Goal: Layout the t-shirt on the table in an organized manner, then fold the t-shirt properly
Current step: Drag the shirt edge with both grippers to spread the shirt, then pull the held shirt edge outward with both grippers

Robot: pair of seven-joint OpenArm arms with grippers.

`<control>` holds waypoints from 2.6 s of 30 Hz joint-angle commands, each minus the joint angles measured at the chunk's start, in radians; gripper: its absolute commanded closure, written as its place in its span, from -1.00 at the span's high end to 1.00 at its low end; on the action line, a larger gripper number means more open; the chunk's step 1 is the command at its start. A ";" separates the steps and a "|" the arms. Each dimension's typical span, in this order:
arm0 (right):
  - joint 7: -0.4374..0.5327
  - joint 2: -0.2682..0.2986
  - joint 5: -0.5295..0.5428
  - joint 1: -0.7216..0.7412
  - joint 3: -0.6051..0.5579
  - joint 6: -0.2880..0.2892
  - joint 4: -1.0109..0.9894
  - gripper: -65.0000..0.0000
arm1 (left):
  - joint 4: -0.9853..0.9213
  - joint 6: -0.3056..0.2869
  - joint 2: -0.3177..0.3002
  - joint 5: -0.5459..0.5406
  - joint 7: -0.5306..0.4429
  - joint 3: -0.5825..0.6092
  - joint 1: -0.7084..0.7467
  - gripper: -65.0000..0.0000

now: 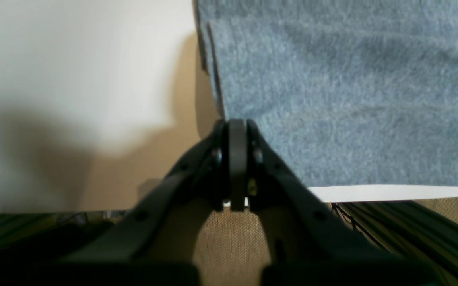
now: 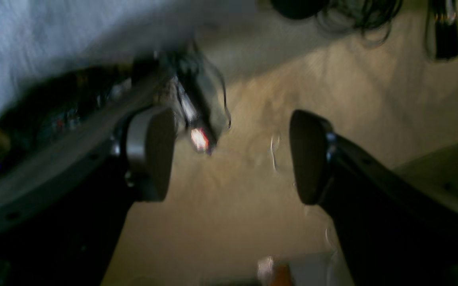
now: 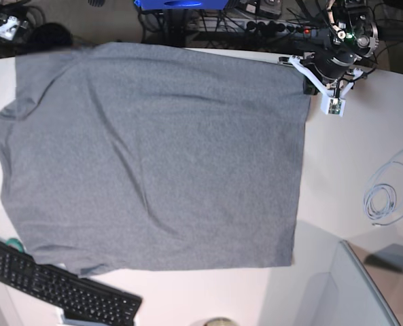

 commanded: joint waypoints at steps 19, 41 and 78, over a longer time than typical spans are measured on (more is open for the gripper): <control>0.282 0.279 0.006 0.134 -0.321 0.001 -0.362 0.30 | 0.014 0.006 -0.007 -0.001 -0.011 -0.010 0.005 -1.00; 0.385 0.314 0.012 0.102 -0.393 0.001 -0.580 0.20 | 0.014 0.007 -0.003 -0.001 -0.011 -0.010 0.011 -1.00; 0.024 0.230 0.006 0.072 -0.285 0.001 -0.219 -0.99 | 0.064 0.003 -0.013 -0.009 -0.008 -0.014 0.096 -1.00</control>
